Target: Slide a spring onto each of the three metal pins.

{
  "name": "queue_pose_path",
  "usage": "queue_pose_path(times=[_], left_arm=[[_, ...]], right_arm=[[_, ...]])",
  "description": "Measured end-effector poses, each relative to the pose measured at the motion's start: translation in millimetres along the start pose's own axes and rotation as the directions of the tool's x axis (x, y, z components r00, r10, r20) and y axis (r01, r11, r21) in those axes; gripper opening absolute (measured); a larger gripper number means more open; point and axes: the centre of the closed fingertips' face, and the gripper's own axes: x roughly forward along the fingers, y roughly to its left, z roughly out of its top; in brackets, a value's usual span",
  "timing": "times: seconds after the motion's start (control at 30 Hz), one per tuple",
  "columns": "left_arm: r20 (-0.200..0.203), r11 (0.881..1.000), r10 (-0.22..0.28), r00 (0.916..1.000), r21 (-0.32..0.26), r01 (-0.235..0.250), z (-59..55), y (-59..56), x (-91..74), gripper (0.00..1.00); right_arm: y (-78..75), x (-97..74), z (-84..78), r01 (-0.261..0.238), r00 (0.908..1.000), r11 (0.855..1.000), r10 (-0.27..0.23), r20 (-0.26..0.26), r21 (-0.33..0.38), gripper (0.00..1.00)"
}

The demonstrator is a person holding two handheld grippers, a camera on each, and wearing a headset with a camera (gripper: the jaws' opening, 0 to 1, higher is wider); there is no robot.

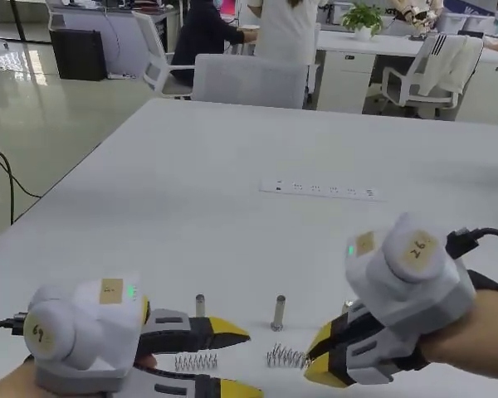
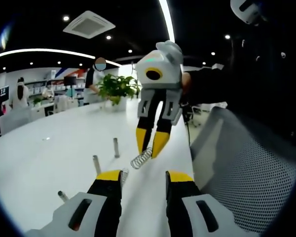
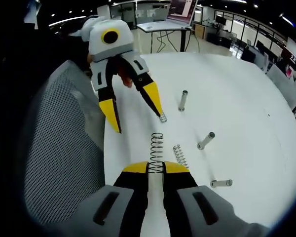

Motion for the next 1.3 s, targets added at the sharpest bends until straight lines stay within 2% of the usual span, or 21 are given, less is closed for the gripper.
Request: queue_pose_path(times=[0.13, 0.43, 0.6, 0.93, 1.07, 1.3], left_arm=[[-0.006, 1.000, -0.015, 0.9999, 0.006, 0.015, 0.7, -0.5, 1.1, 0.26], [-0.023, 0.998, -0.057, 0.9981, 0.037, 0.058, 1.2, -6.5, 7.9, 0.19], [-0.021, 0.996, -0.082, 0.9964, 0.038, 0.082, 1.2, -11.0, 10.0, 0.09], [-0.036, 0.992, -0.115, 0.9927, 0.043, 0.116, -2.1, -19.3, 12.2, 0.05], [-0.045, 0.988, -0.137, 0.9895, 0.066, 0.140, -4.3, -25.0, 12.8, 0.04], [-0.047, 0.985, -0.161, 0.9859, 0.048, 0.163, -5.7, -29.7, 13.4, 0.02]], right_arm=[[8.2, 1.4, 5.0, -0.037, 0.9993, 0.999, 0.038, 0.005, -0.037, 0.07], [18.0, 3.1, 9.7, -0.079, 0.9968, 0.994, 0.079, 0.003, -0.077, 0.07], [21.4, 2.3, 12.0, -0.093, 0.9956, 0.991, 0.093, 0.002, -0.094, 0.07], [28.6, 3.8, 12.2, -0.128, 0.9918, 0.982, 0.127, -0.016, -0.139, 0.07], [31.2, 4.3, 8.9, -0.138, 0.9904, 0.979, 0.134, -0.032, -0.153, 0.08], [34.9, 4.4, 5.9, -0.148, 0.9889, 0.975, 0.143, -0.039, -0.167, 0.08]])
